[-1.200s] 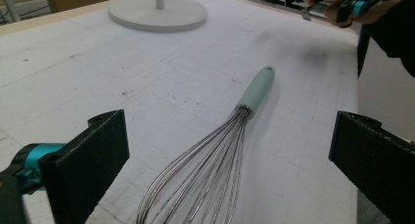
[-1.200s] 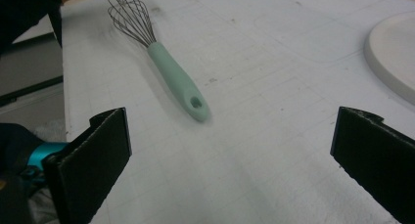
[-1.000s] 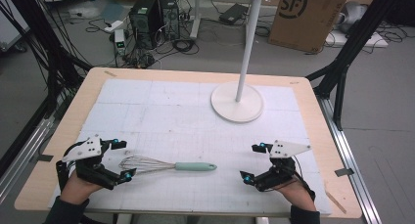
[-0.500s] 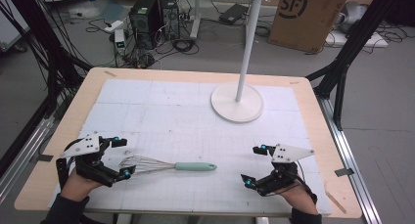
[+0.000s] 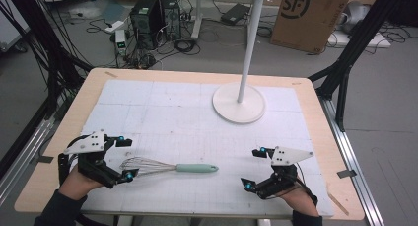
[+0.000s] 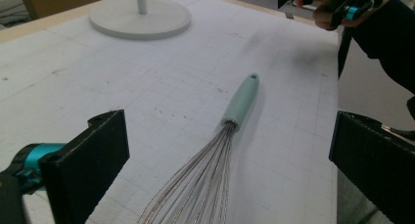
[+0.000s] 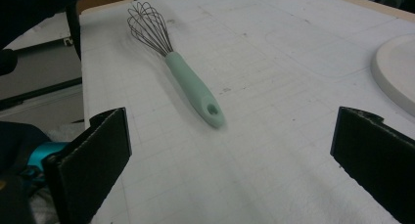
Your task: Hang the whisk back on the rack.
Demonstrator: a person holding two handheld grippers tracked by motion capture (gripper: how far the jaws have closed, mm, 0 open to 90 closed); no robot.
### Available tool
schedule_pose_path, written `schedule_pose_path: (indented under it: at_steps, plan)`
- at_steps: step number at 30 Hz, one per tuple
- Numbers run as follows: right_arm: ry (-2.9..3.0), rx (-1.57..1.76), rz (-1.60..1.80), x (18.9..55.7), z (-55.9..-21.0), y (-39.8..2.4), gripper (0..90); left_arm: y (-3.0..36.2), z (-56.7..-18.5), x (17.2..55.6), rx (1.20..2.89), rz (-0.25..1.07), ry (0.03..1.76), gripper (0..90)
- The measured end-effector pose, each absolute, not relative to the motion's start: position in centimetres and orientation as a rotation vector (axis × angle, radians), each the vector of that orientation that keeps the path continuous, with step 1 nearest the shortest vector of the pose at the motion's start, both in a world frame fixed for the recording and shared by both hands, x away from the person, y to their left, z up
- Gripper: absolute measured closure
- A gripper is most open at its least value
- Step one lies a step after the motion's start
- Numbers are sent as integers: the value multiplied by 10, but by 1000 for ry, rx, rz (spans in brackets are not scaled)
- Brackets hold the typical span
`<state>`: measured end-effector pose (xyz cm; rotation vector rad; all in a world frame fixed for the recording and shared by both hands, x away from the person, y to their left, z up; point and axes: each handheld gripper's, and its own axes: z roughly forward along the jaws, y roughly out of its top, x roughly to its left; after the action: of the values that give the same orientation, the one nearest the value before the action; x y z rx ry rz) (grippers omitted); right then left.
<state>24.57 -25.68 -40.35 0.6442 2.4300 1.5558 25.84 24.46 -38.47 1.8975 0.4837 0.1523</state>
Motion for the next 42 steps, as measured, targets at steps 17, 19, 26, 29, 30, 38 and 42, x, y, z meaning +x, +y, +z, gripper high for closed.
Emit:
schedule_pose_path:
  at_steps: [17, 19, 26, 29, 30, 38, 42]
  plan:
    - [2401, 661, 1590, 242, -403, -270, 1, 232, -386, 270, 2044, 15, 423, 28]
    - [2399, 662, 1595, 242, -403, -272, 1, 231, -384, 272, 2068, 12, 413, 28]
    - [2403, 666, 1594, 243, -404, -272, 1, 230, -378, 275, 2123, 12, 410, 28]
    - [2413, 665, 1592, 243, -405, -272, 1, 227, -376, 277, 2156, 0, 396, 28]
    - [2415, 660, 1591, 243, -405, -271, 1, 225, -375, 278, 2170, -4, 389, 28]
    - [2429, 662, 1588, 243, -405, -269, 1, 206, -375, 283, 2272, -41, 329, 28]
    - [2429, 665, 1588, 243, -406, -270, 1, 199, -378, 287, 2301, -61, 331, 28]
